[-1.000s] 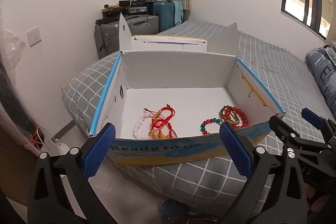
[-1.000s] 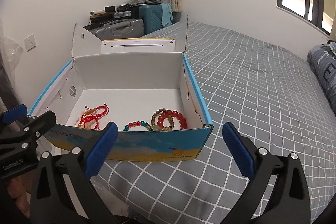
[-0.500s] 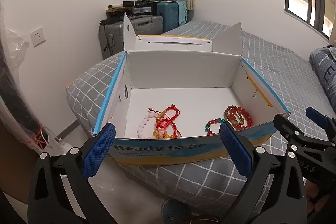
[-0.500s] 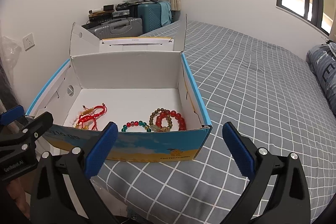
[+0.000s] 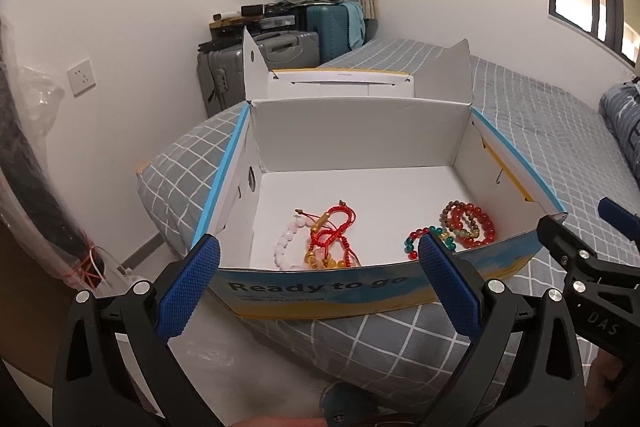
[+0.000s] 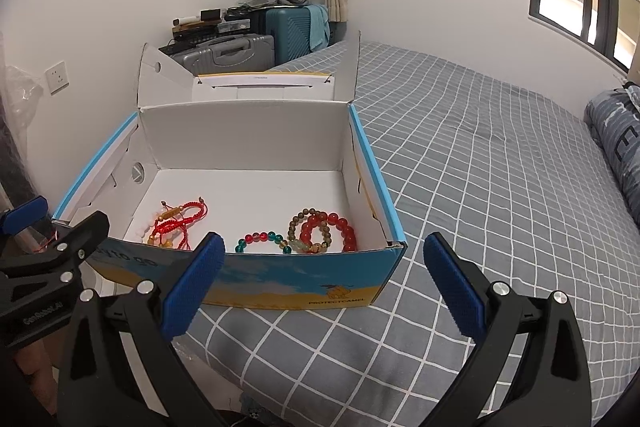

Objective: Organize jewelry

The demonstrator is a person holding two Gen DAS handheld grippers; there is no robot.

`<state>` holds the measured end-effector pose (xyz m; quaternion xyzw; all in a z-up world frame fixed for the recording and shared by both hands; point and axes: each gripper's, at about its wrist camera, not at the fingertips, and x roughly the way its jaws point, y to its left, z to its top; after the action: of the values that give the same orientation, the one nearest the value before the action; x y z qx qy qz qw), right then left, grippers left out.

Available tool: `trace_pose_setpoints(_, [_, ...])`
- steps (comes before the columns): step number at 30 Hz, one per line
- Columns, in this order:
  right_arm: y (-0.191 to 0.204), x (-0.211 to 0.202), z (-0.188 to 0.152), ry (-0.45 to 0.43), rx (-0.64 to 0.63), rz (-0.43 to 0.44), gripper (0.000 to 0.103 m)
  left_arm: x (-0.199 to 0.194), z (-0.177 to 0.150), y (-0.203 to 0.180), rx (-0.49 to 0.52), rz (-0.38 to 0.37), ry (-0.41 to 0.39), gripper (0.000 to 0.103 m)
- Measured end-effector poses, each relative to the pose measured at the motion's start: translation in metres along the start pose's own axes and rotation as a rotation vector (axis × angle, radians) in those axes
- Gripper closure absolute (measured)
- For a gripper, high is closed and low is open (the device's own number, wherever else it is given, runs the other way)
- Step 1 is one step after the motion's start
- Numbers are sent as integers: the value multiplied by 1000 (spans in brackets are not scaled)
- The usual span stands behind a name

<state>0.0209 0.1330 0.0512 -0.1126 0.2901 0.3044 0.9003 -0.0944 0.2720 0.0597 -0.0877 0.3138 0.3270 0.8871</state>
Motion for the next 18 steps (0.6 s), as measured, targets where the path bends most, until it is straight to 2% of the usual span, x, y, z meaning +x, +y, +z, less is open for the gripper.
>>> trace_pose_setpoints(13, [1,2,-2,7,2,8,7,1,0,6,-44,-24,12,6])
trace_pose_setpoints(18, [1,2,-2,7,5,12,7,-2,0,6,-45,-17,-8,5])
